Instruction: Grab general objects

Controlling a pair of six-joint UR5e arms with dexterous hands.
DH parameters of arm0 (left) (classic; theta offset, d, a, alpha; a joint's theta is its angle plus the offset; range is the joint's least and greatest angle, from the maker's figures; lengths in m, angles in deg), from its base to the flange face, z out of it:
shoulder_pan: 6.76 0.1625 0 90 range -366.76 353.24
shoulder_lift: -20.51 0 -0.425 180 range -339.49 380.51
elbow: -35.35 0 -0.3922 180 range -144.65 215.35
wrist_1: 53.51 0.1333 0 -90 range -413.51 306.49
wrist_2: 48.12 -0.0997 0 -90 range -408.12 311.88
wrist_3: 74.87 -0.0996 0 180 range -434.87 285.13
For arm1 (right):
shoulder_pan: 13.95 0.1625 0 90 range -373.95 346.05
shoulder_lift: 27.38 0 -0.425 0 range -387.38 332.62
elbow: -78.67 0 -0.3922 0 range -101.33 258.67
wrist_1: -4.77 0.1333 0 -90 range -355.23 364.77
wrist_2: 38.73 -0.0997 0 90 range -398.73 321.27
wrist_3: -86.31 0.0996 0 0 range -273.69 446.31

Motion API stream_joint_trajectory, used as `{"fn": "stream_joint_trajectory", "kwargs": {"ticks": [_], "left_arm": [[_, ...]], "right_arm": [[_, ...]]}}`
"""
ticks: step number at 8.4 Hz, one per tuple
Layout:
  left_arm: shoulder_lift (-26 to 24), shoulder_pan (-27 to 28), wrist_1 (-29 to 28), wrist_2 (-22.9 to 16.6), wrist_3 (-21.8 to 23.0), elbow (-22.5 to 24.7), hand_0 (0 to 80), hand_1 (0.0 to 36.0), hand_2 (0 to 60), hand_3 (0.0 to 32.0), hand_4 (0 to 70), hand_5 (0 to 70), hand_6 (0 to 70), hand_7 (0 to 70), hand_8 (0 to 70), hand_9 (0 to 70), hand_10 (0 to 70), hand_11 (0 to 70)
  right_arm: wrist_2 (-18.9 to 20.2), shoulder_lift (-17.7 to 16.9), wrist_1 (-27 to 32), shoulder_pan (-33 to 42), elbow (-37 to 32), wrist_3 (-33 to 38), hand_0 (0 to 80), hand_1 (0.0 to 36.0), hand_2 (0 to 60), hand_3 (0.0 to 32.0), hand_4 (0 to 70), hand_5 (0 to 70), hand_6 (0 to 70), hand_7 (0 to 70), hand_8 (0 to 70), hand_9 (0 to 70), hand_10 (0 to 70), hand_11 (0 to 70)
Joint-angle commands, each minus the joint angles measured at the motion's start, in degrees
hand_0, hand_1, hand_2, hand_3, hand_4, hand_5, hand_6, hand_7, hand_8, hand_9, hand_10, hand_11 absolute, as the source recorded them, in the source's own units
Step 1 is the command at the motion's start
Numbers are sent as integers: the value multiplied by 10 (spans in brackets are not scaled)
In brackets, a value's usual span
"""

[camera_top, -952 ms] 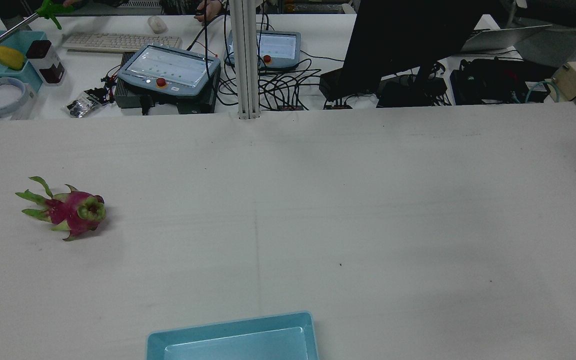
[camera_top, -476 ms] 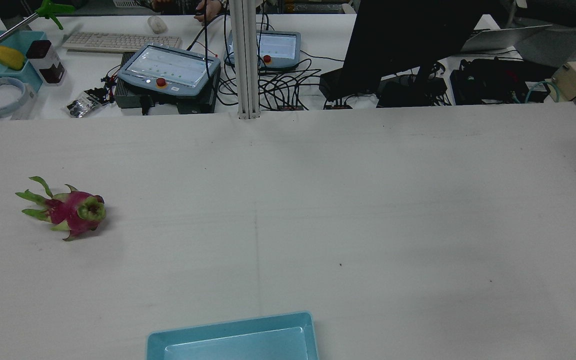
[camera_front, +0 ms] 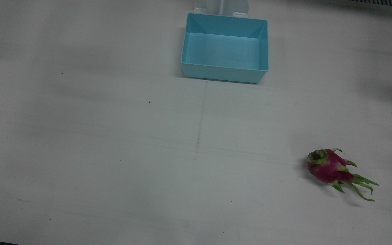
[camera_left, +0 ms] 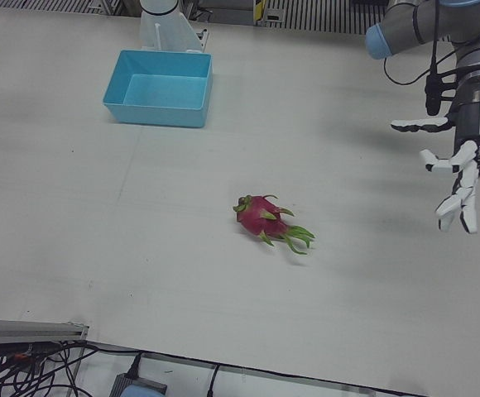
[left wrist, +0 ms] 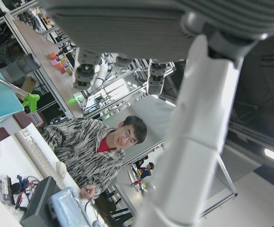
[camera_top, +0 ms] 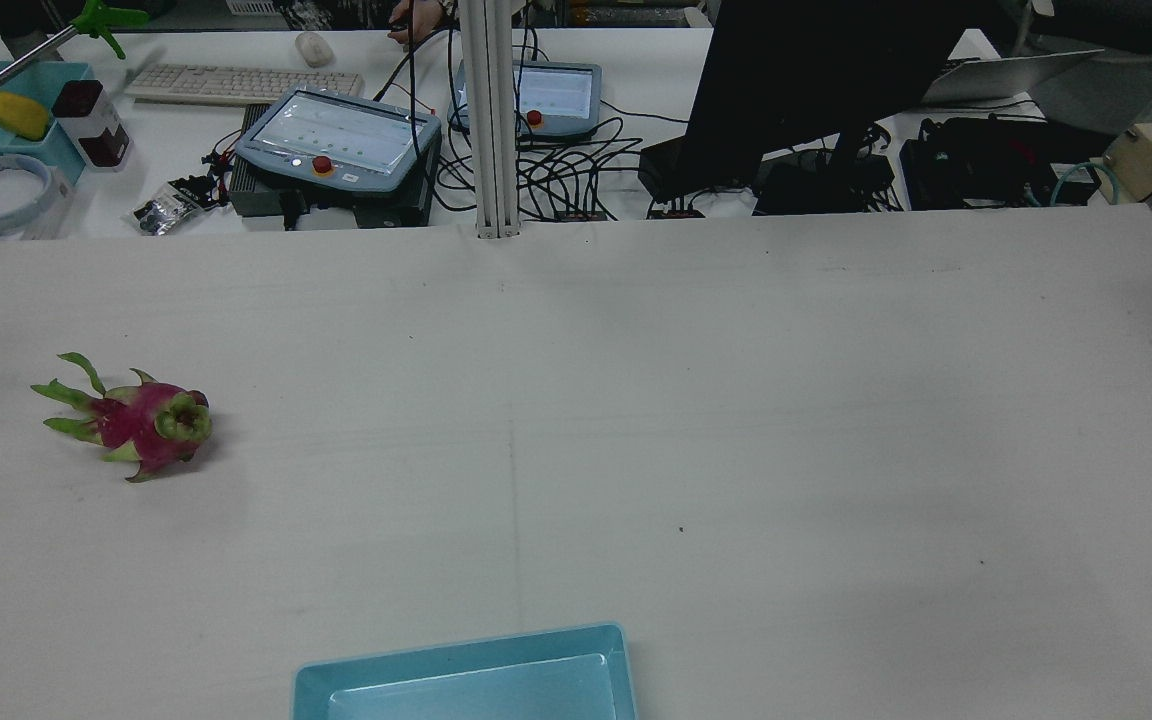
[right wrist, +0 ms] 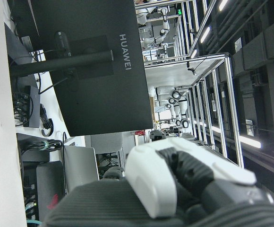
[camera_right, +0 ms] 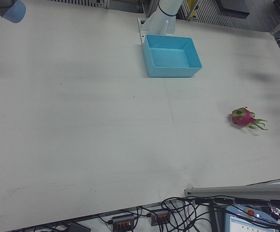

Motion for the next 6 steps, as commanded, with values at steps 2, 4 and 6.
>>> {"fn": "stream_joint_trajectory", "kwargs": {"ticks": [2,4,6], "left_arm": [[-199,133,275,-7,-205,5,800,304,0,308,89,700,27,196,0,25,0,0],[-288,197,411,-5,-308,0,800,360,0,320,4,700,1,169,0,19,0,0],[-313,252,460,24,-371,-9,800,360,0,320,0,654,0,145,6,15,0,0]], "right_arm": [[0,0,0,0,0,0,0,0,0,0,0,0,0,0,0,0,0,0],[0,0,0,0,0,0,0,0,0,0,0,0,0,0,0,0,0,0],[0,0,0,0,0,0,0,0,0,0,0,0,0,0,0,0,0,0]]}}
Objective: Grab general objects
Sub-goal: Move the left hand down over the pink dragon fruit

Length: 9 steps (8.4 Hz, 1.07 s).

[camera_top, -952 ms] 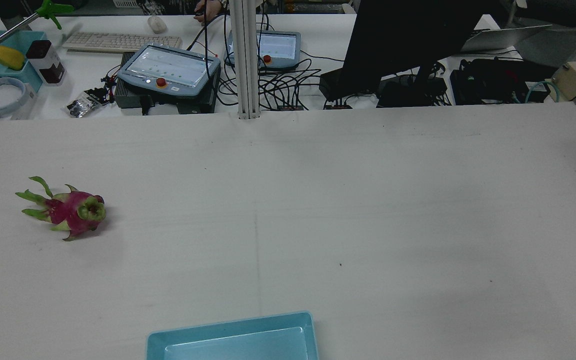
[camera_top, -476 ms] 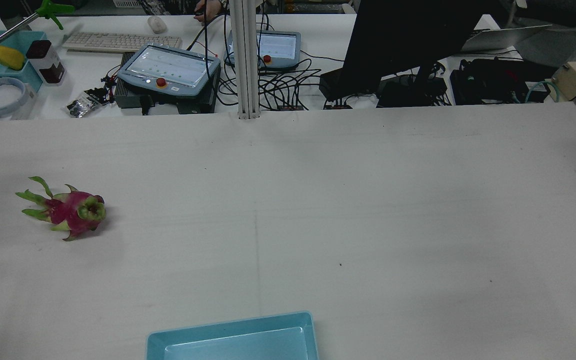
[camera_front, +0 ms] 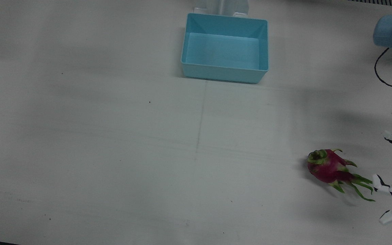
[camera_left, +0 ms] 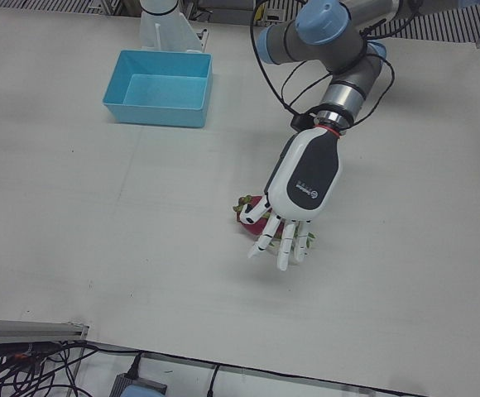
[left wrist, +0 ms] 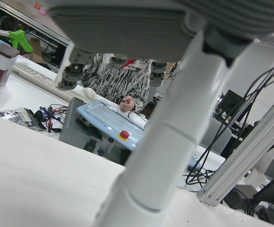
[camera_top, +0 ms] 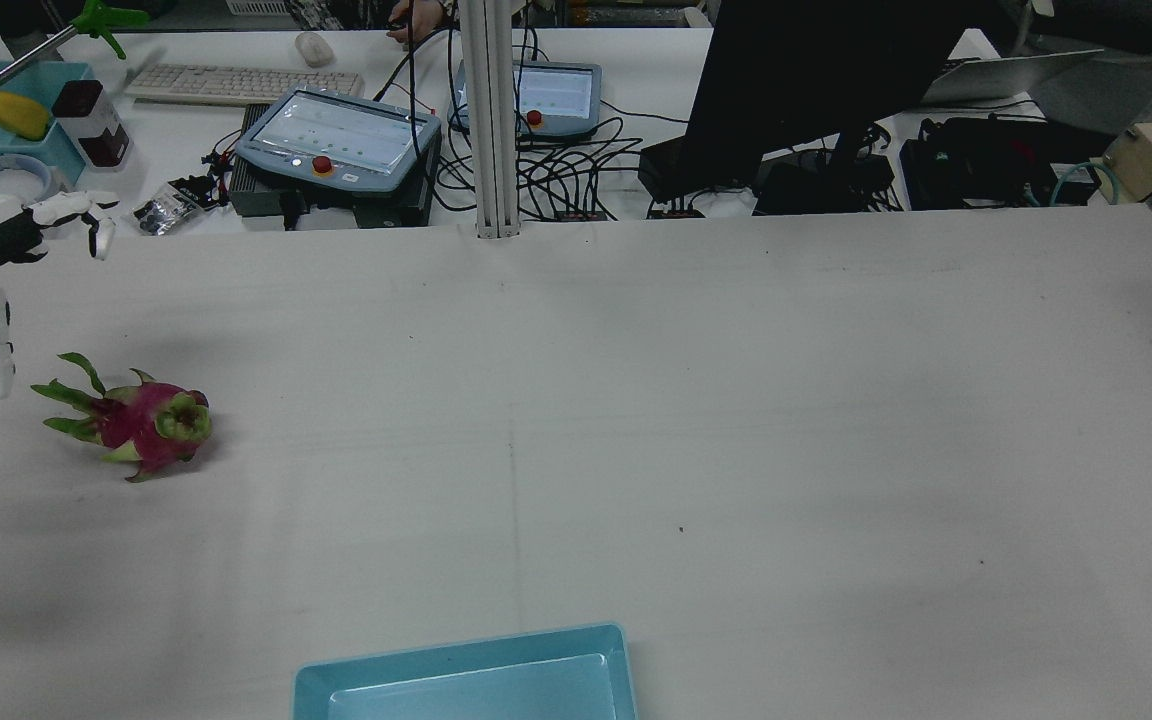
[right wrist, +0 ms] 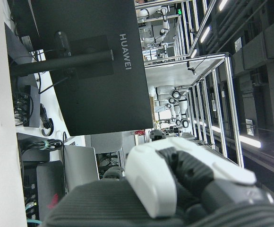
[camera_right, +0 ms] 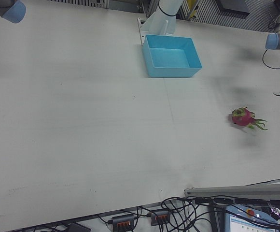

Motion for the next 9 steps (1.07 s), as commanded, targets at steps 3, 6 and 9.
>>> {"fn": "stream_joint_trajectory", "kwargs": {"ticks": [3,6,9], "left_arm": [[-40,160,135,159,-81,-39,800,360,0,320,0,634,0,133,35,12,0,0],[-49,160,146,173,-81,-64,800,359,0,320,0,598,0,120,71,10,0,0],[-69,195,153,202,-80,-99,800,360,0,320,0,581,0,112,57,8,0,0]], "right_arm": [[1,0,0,-1,0,0,0,0,0,0,0,0,0,0,0,0,0,0],[0,0,0,0,0,0,0,0,0,0,0,0,0,0,0,0,0,0],[0,0,0,-1,0,0,0,0,0,0,0,0,0,0,0,0,0,0]]}}
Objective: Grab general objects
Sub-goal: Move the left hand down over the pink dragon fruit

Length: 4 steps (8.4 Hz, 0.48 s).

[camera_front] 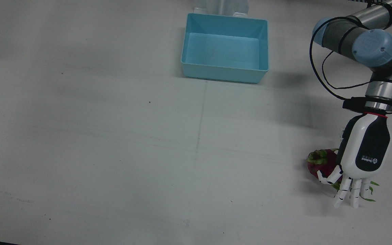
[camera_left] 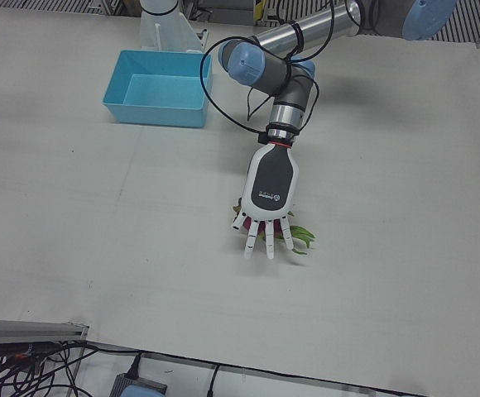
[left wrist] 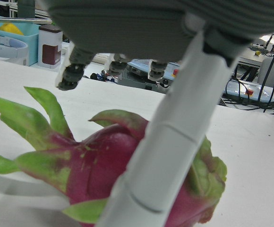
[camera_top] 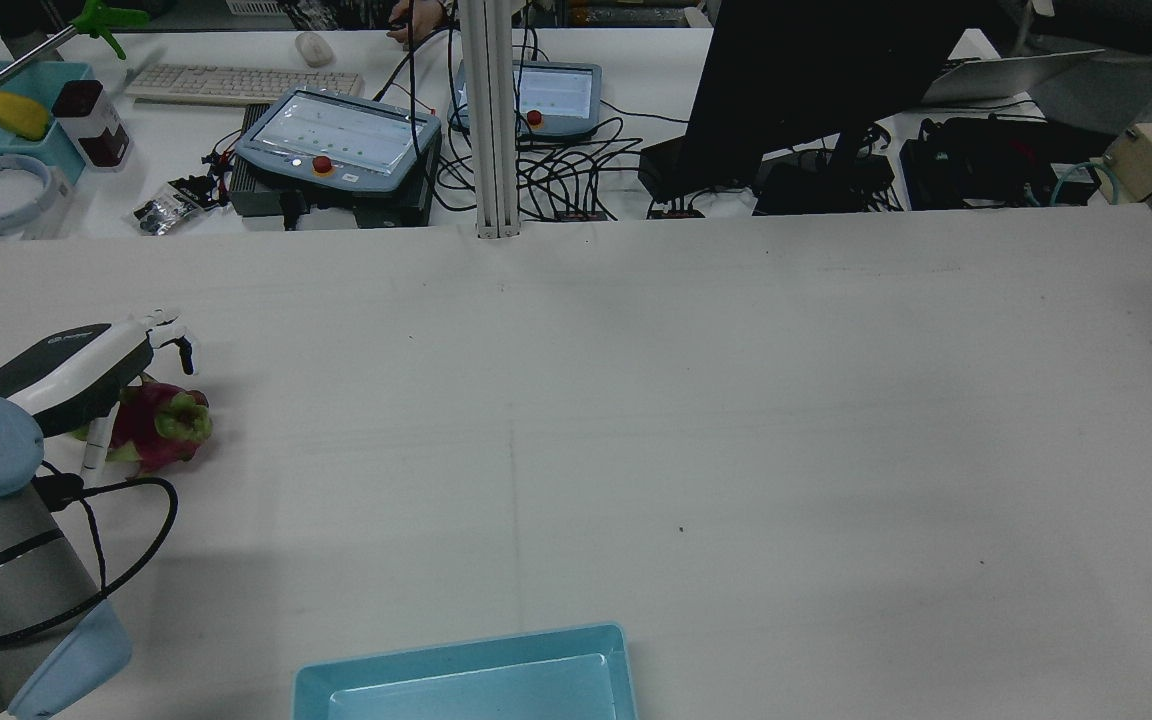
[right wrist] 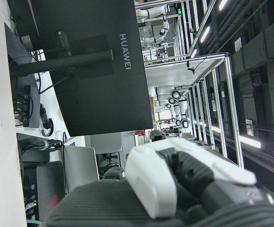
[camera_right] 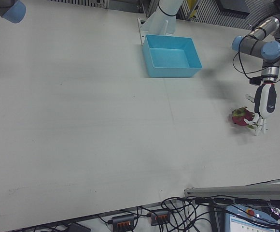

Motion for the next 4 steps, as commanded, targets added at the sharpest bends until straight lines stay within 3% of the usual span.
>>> {"fn": "stream_joint_trajectory", "kwargs": {"ticks": [1,4], "left_arm": [[-14,44,8,43,2,-24,800,360,0,320,0,596,0,116,58,9,0,0],[-13,46,8,48,3,-37,800,360,0,320,0,617,0,119,67,9,0,0]], "right_arm": [[0,0,0,0,0,0,0,0,0,0,0,0,0,0,0,0,0,0],[1,0,0,0,0,0,0,0,0,0,0,0,0,0,0,0,0,0]]}}
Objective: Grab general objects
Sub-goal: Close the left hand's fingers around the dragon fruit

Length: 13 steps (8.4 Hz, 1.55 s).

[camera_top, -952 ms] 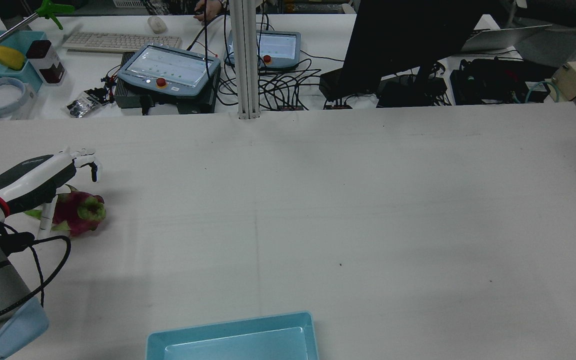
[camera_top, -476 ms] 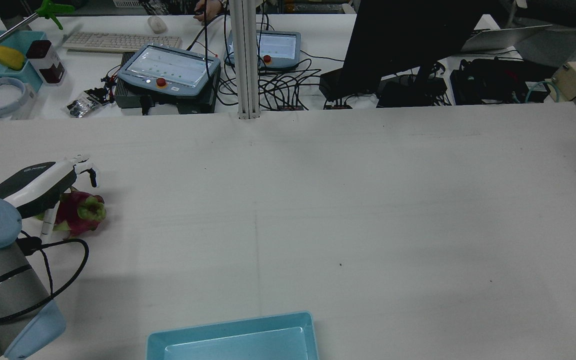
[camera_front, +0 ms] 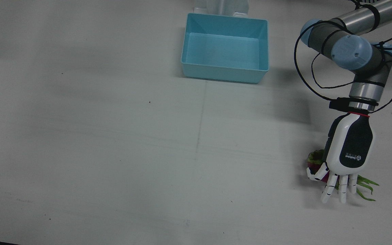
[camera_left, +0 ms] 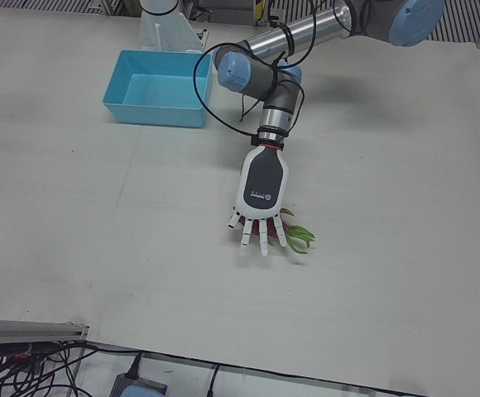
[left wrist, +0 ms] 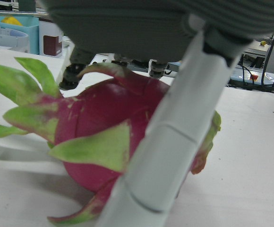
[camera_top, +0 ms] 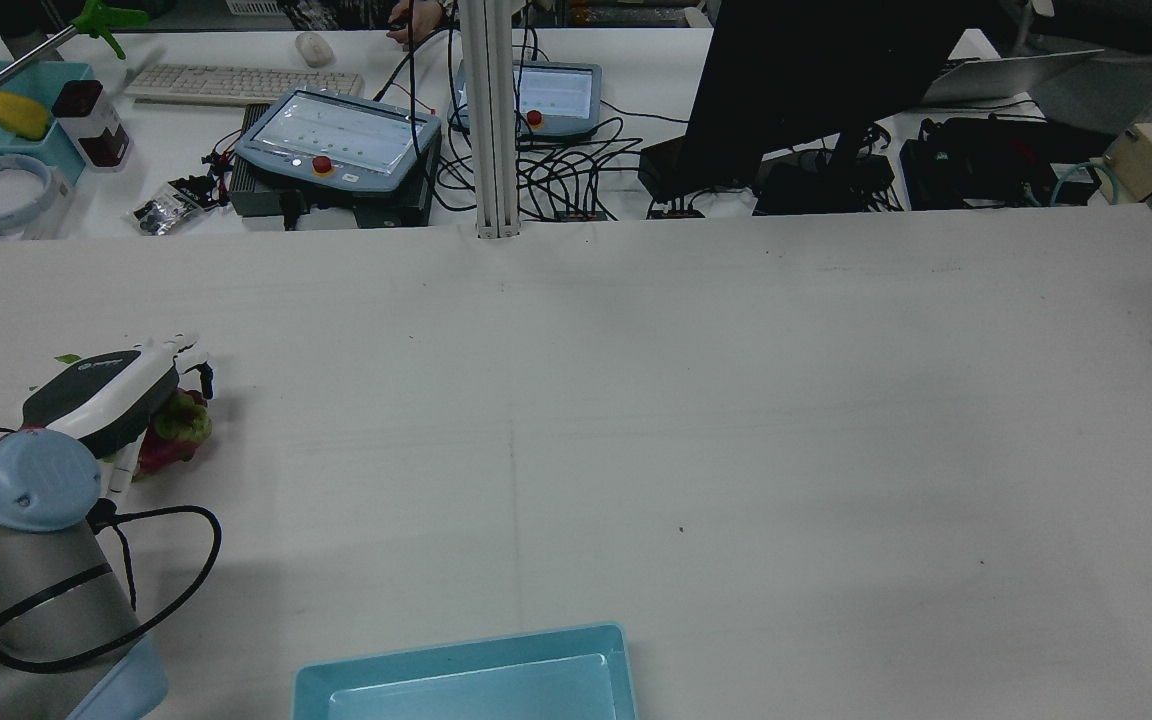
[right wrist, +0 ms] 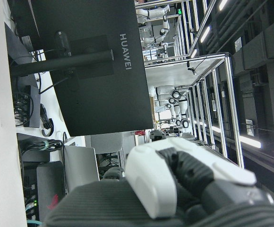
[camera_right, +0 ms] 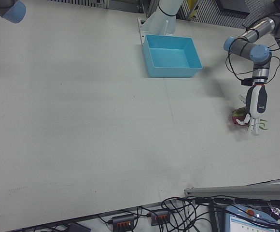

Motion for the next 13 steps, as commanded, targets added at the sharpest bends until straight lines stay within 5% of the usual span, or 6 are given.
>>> {"fn": "stream_joint_trajectory", "kwargs": {"ticks": [1,3,7,9,10,13], "left_arm": [[0,3,-5,6,1,-16,800,357,0,320,0,616,0,118,68,9,0,0],[0,3,-11,6,0,-23,800,349,0,320,0,603,0,113,71,8,0,0],[2,3,-13,16,-1,-30,800,359,7,320,0,700,0,135,88,13,0,6],[3,9,-13,28,-2,-30,800,360,67,320,0,700,0,191,122,24,42,103],[3,9,-14,36,-2,-30,800,360,116,280,0,700,5,278,160,74,114,209],[3,24,-13,51,-2,-30,800,360,238,134,0,700,264,672,382,401,349,528]], "right_arm": [[0,0,0,0,0,0,0,0,0,0,0,0,0,0,0,0,0,0],[0,0,0,1,0,0,0,0,0,0,0,0,0,0,0,0,0,0],[0,0,0,0,0,0,0,0,0,0,0,0,0,0,0,0,0,0],[0,0,0,1,0,0,0,0,0,0,0,0,0,0,0,0,0,0],[1,0,0,0,0,0,0,0,0,0,0,0,0,0,0,0,0,0],[0,0,0,0,0,0,0,0,0,0,0,0,0,0,0,0,0,0]]}}
